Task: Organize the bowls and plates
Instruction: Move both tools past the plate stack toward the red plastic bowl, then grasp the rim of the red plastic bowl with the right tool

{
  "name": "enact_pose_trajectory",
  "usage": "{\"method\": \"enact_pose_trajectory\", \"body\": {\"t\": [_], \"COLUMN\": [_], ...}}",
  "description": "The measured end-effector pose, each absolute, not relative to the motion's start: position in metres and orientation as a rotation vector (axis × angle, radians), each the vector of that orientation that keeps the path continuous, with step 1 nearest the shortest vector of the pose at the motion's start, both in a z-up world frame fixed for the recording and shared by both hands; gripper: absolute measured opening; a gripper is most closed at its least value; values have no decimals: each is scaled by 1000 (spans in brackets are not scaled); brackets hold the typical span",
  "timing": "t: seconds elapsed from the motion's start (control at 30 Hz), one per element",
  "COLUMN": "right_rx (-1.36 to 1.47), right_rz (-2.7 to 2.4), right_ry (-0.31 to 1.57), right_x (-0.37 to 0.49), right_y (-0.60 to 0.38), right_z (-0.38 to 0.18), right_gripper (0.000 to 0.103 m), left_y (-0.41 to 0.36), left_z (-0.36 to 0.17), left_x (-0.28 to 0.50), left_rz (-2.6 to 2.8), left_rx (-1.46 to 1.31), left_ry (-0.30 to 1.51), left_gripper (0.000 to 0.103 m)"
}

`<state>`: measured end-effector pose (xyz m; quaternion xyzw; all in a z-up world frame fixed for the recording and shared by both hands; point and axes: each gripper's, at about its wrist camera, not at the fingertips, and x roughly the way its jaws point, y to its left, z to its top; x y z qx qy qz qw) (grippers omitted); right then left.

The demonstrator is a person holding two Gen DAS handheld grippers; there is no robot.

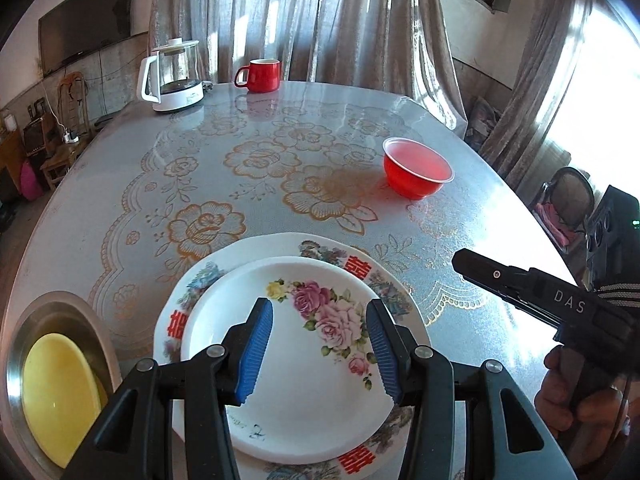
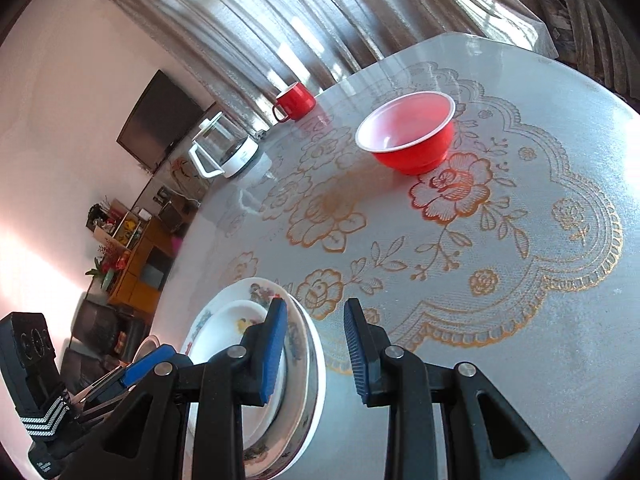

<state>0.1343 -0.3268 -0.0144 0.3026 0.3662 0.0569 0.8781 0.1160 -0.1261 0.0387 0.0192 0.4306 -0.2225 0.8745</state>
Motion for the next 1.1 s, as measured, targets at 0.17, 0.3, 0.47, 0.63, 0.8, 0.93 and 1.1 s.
{"method": "enact_pose_trajectory", "body": {"t": [0.17,0.3,0.47,0.63,0.8,0.93,1.1], "right_rx": [650,651,653,661,661,659,676], "right_rz": [81,55,13,-34,-76,-107,-142], "right_ry": [743,724,698,676,683,688,718], "right_x": [136,139,149,164,190,212,238], "right_y": [-349,-366,-389,-411,-427,-438,-454], "right_z": [-15,-11,-3,1,0,-3,-14], "right_gripper": [29,29,29,29,28,27,26], "left_y": [-146,-159,-178,-202,-228,-243,-261], "left_z": [41,43,47,48,44,40,29], "left_x": [130,143,163,183,209,235,265], "left_rz": [-476,-487,-505,-536,-540,-554,-551], "left_rx": [47,45,25,8,-11,-64,-80], "left_ry": [907,914,924,929,946,965,992], "left_gripper": [49,49,48,45,45,45,44]}}
